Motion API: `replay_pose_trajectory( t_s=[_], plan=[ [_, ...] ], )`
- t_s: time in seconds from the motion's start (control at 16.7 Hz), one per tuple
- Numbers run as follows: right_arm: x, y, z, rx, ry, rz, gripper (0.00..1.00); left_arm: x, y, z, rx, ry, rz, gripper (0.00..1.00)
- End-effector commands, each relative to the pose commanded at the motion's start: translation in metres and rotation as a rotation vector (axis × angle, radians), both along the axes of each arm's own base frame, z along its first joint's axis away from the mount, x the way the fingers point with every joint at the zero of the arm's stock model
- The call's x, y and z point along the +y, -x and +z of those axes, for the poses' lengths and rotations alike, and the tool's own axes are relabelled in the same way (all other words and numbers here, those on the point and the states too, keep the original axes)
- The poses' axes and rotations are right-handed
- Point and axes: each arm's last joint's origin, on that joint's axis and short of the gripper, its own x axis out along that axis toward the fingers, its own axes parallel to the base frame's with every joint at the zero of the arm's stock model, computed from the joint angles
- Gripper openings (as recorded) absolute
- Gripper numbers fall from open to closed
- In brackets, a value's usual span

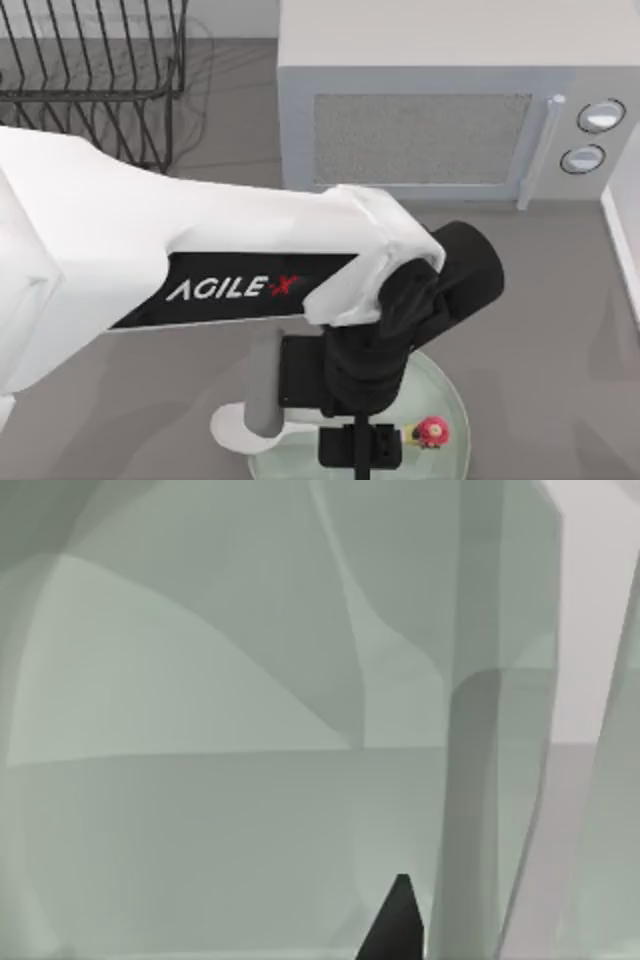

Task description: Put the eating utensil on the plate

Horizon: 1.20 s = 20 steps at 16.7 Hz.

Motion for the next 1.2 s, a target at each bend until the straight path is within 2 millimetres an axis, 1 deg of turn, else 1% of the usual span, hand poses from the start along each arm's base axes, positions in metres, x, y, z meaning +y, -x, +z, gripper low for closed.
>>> replay_pose_trajectory(
  t_s=[0.06,0.84,0.9,1.2],
  plan=[
    [0.0000,0.0000,0.0000,0.000,0.000,0.000,1.00,0.0000,0.0000,0.0000,0.000,0.000,0.000,0.00],
    [0.0000,0.0000,0.0000,0.000,0.000,0.000,1.00,0.0000,0.0000,0.0000,0.000,0.000,0.000,0.98],
    [0.0000,0.0000,0.0000,0.000,0.000,0.000,1.00,0.0000,0.0000,0.0000,0.000,0.000,0.000,1.00],
    [0.0000,0.0000,0.0000,0.000,0.000,0.000,1.00,0.0000,0.0000,0.0000,0.000,0.000,0.000,1.00]
  ],
)
